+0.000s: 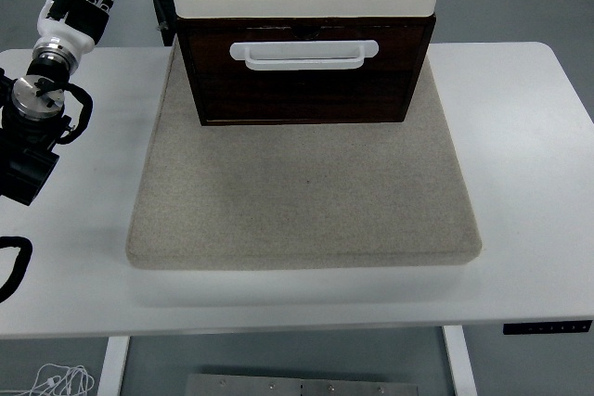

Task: Open the drawer under the combination cabinet

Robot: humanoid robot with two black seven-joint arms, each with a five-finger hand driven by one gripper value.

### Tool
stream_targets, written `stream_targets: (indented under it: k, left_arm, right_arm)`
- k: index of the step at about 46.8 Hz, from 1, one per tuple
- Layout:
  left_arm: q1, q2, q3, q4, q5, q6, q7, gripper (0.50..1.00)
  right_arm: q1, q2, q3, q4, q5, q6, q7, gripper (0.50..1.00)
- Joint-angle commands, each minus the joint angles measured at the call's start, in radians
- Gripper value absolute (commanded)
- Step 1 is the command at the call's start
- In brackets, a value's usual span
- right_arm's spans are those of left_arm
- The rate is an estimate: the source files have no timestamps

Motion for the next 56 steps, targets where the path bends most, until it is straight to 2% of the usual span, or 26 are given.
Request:
stream_targets:
  k: [1, 21, 30, 36, 41, 43, 56]
  left_arm:
    - [0.001, 0.000, 0.000, 0.000, -0.003, 0.000, 0.000, 1.000]
    - [-0.034, 0.009, 0.002, 0.029, -0.008, 0.015, 0.000, 1.000]
    - [-0.039, 0.012, 0.032, 0.032, 0.043, 0.011, -0.005, 1.000]
    - [-0.054, 0.017, 0.037, 0.032, 0.152, 0.026, -0.049, 1.000]
    - [-0.075, 0.060, 0.038, 0.022, 0.207, 0.046, -0.161, 1.000]
    - [-0.080, 0.081, 0.038, 0.011, 0.227, 0.041, -0.189, 1.000]
    - [-0.088, 0.216, 0.043, -0.179, 0.238, 0.044, -0.187, 1.000]
  right_arm:
    - [0.000, 0.000, 0.000, 0.000, 0.000, 0.000, 0.000, 0.928]
    - [0.000, 0.000, 0.000, 0.000, 0.000, 0.000, 0.000, 0.928]
    - [0.000, 0.000, 0.000, 0.000, 0.000, 0.000, 0.000, 0.928]
    - [0.000, 0.000, 0.000, 0.000, 0.000, 0.000, 0.000, 0.928]
    - [0.000, 0.000, 0.000, 0.000, 0.000, 0.001, 0.000, 0.926]
    - [0.000, 0.000, 0.000, 0.000, 0.000, 0.000, -0.002, 0.928]
    - [0.000, 0.000, 0.000, 0.000, 0.000, 0.000, 0.000, 0.926]
